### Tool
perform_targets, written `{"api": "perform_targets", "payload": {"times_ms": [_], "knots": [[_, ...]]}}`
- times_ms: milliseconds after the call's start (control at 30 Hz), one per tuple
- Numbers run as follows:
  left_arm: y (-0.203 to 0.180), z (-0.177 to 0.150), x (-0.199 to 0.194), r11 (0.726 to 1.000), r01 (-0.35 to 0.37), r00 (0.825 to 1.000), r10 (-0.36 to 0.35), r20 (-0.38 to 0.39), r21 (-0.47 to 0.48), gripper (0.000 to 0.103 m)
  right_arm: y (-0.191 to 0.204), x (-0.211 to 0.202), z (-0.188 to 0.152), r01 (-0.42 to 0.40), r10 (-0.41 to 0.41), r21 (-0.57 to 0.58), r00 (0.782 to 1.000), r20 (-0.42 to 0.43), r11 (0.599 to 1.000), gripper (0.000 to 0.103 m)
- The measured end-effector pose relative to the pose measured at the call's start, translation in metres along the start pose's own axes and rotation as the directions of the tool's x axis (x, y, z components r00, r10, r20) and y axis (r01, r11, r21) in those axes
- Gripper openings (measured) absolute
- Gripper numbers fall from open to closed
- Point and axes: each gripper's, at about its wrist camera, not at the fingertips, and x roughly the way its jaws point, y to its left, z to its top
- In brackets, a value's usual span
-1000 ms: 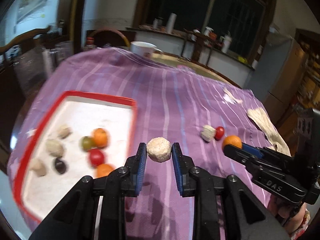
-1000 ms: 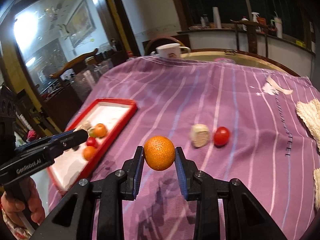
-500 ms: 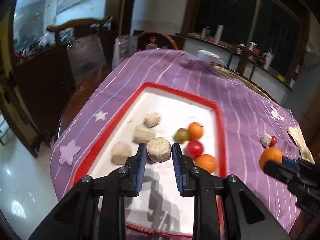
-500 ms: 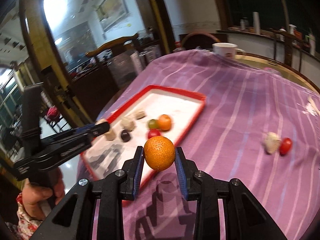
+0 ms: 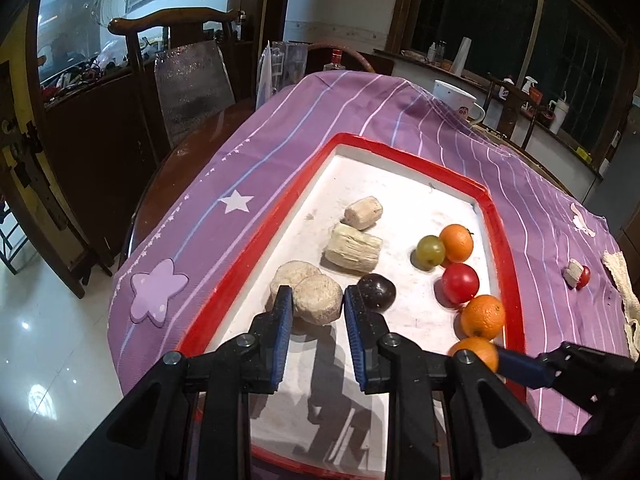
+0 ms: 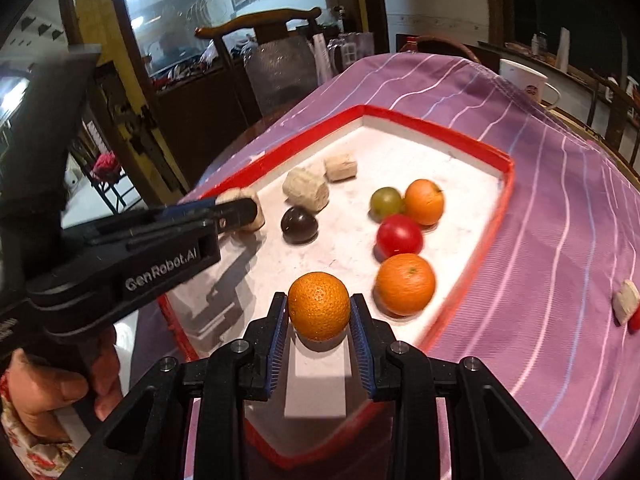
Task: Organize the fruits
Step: 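Carry block and tangerine into the tray and open both tools, then withdraw both tools from the tray toward the last block and tomato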
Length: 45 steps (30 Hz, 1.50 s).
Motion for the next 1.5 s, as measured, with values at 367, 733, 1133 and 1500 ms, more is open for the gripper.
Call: {"api": "perform_targets", "payload": {"times_ms": [367,733,1133,1500], "knots": [[-0.001,0.005,-0.015,0.999,-0.040,0.998,0.041,0.044,-0.007,0.060,0.008,-0.004,-0.002,-0.004,0.004,0.002,1.000,0.023,1.000,0.035],[-0.026,0.013,-0.060,0.999,-0.045,0.992,0.045,0.114,0.000,0.078,-0.042,-0.059,-0.034,-0.028,-0.010,0.293,0.992,0.126,0.956,0.035],[-0.094,-0.003,-0.102,0.979,0.018,0.982,-0.056,0.182,0.205,0.092,-0.060,-0.090,-0.054,0.007,-0.077,0.404,0.985,0.156,0.915,0.035],[-0.119,-0.011,-0.108,0.962,-0.014,0.981,-0.039,0.190,0.272,0.092,-0.068,-0.098,-0.061,0.019,-0.096,0.418,0.982,0.165,0.908,0.035]]}}
